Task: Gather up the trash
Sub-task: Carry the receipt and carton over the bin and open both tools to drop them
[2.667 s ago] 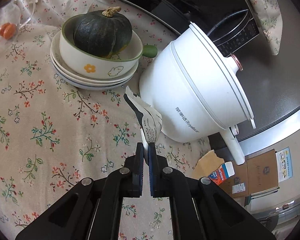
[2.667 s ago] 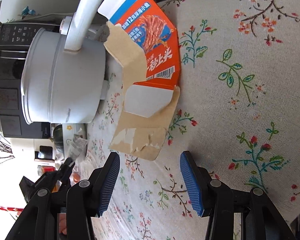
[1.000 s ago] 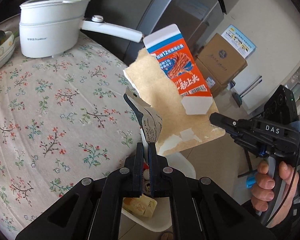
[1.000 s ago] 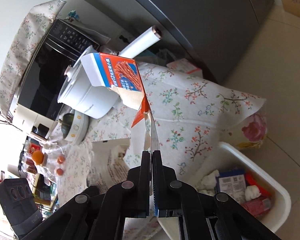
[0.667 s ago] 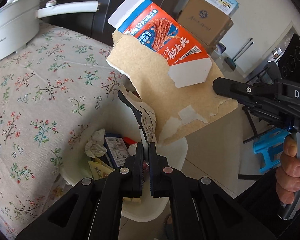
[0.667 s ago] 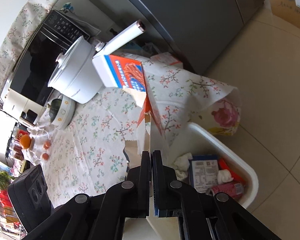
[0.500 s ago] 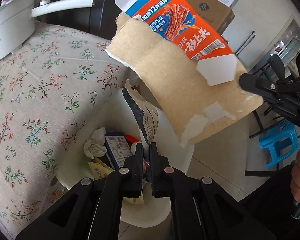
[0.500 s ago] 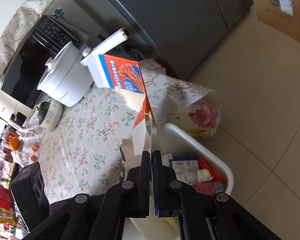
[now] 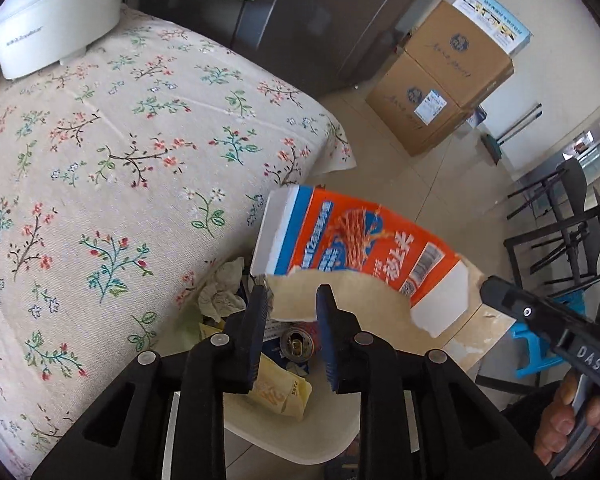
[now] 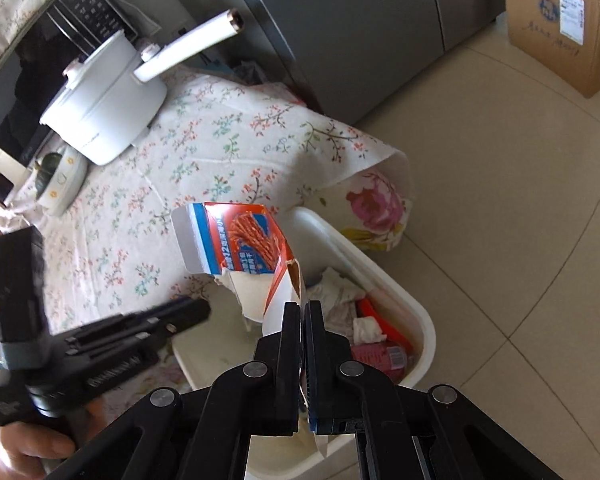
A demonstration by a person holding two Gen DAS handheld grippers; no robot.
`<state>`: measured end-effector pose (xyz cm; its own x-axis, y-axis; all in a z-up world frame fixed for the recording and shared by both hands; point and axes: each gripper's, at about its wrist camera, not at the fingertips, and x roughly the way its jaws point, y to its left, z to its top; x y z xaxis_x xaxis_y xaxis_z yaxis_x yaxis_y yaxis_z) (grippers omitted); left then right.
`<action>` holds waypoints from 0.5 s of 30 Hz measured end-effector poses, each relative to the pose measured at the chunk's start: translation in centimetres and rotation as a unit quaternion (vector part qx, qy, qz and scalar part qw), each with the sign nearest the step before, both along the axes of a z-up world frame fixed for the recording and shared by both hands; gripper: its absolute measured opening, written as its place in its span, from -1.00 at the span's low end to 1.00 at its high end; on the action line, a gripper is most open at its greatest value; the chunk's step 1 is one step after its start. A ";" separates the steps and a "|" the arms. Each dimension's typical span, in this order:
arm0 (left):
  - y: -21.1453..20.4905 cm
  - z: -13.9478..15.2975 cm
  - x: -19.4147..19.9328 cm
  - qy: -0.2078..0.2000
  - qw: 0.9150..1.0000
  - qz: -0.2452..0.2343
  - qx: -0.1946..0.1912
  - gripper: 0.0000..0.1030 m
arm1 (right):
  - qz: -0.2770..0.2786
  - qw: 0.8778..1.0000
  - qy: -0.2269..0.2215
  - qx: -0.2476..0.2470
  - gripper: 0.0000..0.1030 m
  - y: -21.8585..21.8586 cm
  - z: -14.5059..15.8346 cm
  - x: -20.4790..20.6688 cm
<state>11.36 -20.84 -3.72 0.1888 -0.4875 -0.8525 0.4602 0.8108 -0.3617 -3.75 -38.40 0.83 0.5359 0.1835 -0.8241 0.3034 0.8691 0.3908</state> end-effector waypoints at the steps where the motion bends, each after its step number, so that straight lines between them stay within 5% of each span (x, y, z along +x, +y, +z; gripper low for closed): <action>1: 0.4 0.1 0.1 0.002 1.000 0.006 -0.004 -0.46 | 0.002 1.000 0.007 -0.012 -0.96 0.2 -0.2 0.1; 9: 0.8 0.6 0.4 0.012 0.999 0.035 -0.014 -0.46 | 0.009 0.993 -0.004 -0.116 -0.96 2.0 -0.3 1.0; 15: 0.8 1.2 0.0 -0.002 0.999 0.032 -0.017 -0.46 | -0.001 0.967 -0.039 -0.251 -0.96 4.7 0.6 1.4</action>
